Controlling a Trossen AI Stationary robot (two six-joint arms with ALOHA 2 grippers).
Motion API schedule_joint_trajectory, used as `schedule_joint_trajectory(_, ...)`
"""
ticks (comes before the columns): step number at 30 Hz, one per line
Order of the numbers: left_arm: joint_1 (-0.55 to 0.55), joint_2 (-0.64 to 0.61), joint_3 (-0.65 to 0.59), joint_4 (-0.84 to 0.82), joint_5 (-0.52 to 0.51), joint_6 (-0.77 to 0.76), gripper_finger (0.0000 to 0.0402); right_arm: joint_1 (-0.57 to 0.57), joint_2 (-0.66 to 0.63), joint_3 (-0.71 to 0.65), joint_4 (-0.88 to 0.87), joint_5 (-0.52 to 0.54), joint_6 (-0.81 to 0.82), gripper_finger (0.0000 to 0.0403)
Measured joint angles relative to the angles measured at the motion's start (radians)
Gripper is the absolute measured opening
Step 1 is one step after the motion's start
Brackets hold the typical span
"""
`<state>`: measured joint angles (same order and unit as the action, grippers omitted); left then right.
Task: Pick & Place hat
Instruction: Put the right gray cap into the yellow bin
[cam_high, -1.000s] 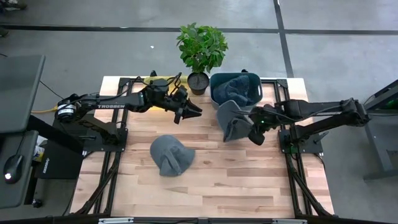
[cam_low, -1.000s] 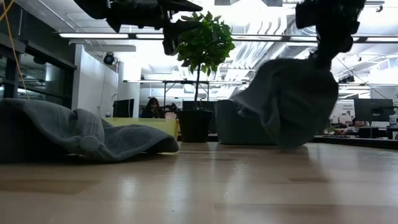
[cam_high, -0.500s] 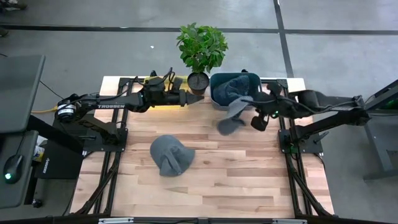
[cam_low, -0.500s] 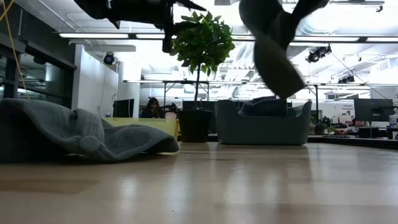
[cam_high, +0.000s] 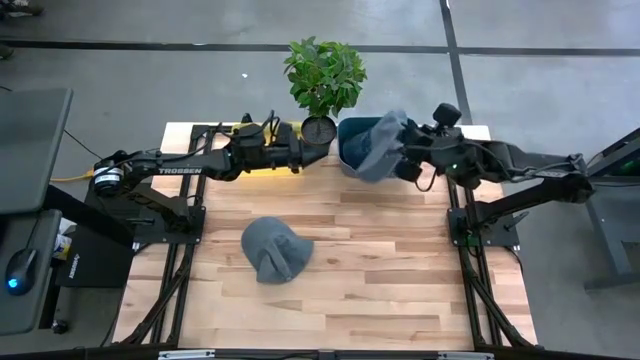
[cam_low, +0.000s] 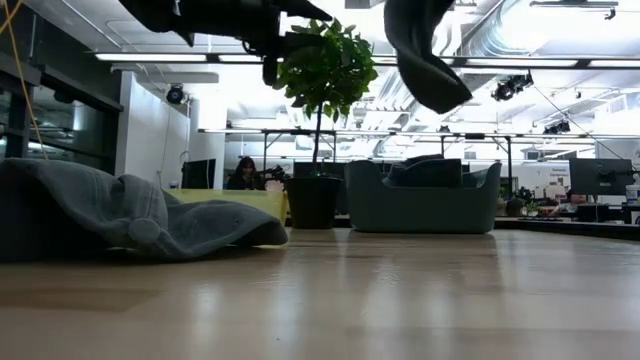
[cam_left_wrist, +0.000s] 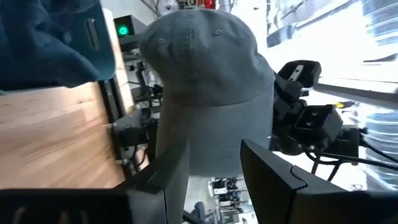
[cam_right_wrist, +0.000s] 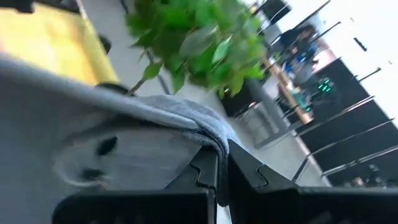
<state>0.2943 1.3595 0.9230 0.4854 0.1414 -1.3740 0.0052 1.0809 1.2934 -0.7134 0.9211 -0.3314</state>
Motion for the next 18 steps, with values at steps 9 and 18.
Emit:
schedule_joint_trajectory(9,-0.014,0.008,0.0,0.123,0.001,-0.023,0.0143,-0.075,0.006,0.0,0.274,-0.07,-0.222,0.0003)
schedule_joint_trajectory(18,-0.108,0.102,0.0,0.257,-0.116,-0.046,0.0143,-0.105,0.006,0.0,0.355,-0.101,-0.341,0.0003)
